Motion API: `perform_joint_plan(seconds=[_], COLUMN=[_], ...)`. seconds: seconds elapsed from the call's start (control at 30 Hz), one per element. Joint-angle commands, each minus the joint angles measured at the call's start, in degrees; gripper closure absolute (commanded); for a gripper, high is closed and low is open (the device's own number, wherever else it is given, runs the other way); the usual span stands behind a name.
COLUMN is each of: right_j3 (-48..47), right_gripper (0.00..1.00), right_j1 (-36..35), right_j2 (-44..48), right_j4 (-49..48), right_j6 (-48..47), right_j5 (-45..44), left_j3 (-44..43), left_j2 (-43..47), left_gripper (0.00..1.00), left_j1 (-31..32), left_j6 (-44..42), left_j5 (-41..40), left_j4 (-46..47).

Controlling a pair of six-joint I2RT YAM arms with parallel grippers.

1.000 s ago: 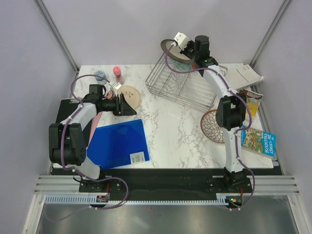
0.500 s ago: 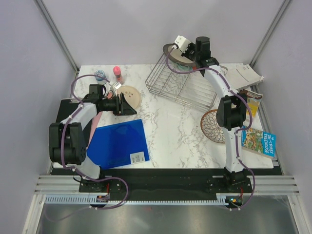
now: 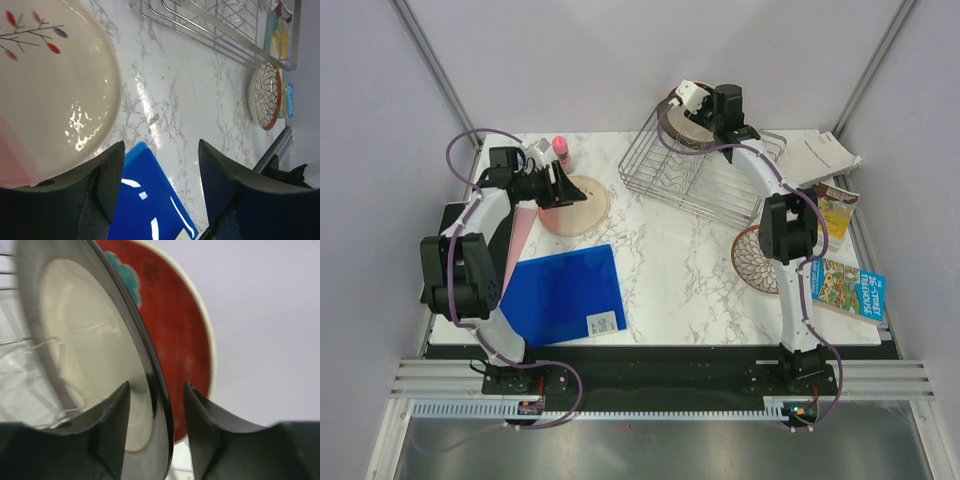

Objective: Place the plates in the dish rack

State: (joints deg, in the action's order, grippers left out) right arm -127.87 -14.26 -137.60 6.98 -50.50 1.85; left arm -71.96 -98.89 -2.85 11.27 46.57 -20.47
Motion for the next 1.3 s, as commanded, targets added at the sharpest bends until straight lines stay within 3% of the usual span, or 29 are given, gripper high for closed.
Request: perform_joint_plan(seconds=[0.0, 0.23, 0.37, 0.6, 0.73, 0.87, 0.93, 1.0, 1.03, 1.07, 1.1, 1.2, 1.23, 1.27], right_j3=[-0.89, 2.27, 6.39, 10.09, 20.01, 30.47, 30.67, 28.22, 27.42, 27.33, 27.5, 24.7, 21.99, 20.4], right_gripper=[0.41, 0.28, 0.2, 0.17, 0.15, 0.15, 0.15, 0.14, 0.19, 0.31, 0.37, 0.54, 0.68, 0.74], right_j1=[0.73, 0.73, 0.29, -1.03, -2.87, -4.11, -4.2, -4.98, -6.9, -7.79, -9.8, -13.93, -14.73, -15.44], right_j2=[-1.18, 1.53, 6.1, 16.03, 25.94, 34.14, 34.42, 32.06, 29.26, 28.01, 25.48, 19.24, 17.47, 15.89], right_j4=[-14.27, -20.78, -24.11, -22.54, -24.83, -15.99, -9.65, 2.03, 7.38, 8.04, 8.13, 8.22, 8.31, 8.31], right_j6=[-0.13, 0.75, 2.59, 10.49, 16.47, 28.32, 38.04, 40.39, 41.7, 42.49, 43.2, 42.6, 41.89, 41.28], right_j5=[-8.78, -11.61, -11.95, -10.9, -9.68, 5.74, 14.72, 28.04, 29.43, 30.83, 33.2, 32.78, 32.61, 32.52], left_j3=[-2.83, -0.29, 1.82, 2.53, 4.02, 5.17, 5.43, 5.52, 5.43, 4.82, 4.38, 3.59, 3.67, 3.76], left_j2=[-1.21, -0.6, -0.86, -2.45, -2.53, -2.1, -1.83, -2.36, -2.71, -2.88, -2.8, -0.88, -0.34, 0.19], left_gripper=[0.33, 0.31, 0.3, 0.3, 0.33, 0.34, 0.34, 0.34, 0.35, 0.36, 0.37, 0.49, 0.63, 0.68], left_j1=[-1.19, -1.72, -2.24, -3.47, -3.83, -4.35, -4.62, -5.32, -5.41, -5.41, -5.58, -6.72, -7.25, -8.47], left_j6=[2.79, 4.55, 6.04, 8.07, 8.86, 9.74, 10.35, 10.97, 10.71, 10.36, 9.66, 9.3, 9.3, 9.21], left_j5=[-3.94, -6.57, -12.27, -20.63, -25.03, -28.54, -29.51, -30.4, -30.39, -29.87, -29.52, -27.24, -26.1, -23.39], left_j4=[0.52, 1.04, 0.69, -1.33, -2.65, -3.43, -3.7, -3.87, -3.79, -3.96, -3.96, -3.79, -3.96, -3.96])
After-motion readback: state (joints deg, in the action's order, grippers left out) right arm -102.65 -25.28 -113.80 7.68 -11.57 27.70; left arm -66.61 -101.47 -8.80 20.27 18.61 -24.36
